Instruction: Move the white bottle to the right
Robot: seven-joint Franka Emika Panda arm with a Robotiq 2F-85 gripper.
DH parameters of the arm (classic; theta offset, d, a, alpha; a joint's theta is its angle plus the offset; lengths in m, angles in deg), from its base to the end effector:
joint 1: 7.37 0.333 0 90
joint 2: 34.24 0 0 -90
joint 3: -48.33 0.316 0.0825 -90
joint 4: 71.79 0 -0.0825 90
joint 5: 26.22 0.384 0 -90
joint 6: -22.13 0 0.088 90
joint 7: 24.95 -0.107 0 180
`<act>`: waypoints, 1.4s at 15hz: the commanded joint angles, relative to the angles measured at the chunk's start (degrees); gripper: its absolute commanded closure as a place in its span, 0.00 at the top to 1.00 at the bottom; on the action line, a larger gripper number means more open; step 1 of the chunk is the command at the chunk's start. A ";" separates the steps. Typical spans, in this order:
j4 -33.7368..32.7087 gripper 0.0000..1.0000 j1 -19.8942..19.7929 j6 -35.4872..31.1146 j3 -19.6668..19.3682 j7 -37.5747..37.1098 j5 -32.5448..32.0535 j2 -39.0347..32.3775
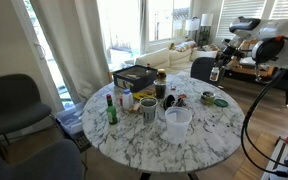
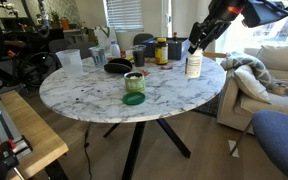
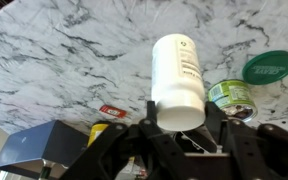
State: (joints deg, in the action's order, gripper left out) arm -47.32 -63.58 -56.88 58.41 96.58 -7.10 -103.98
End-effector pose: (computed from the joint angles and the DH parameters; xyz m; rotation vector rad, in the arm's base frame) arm 0.5029 -0.5868 0.3104 -2.2574 -1.6196 -0.6911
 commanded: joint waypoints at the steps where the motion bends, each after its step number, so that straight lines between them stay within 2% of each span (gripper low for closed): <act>1: 0.01 0.26 -0.51 -3.16 0.07 -1.07 0.03 -1.44; 21: 0.19 0.26 -0.21 -8.77 0.10 -4.42 -0.60 -5.30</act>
State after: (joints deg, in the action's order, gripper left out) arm -47.12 -63.81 -63.70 58.40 92.04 -7.30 -108.63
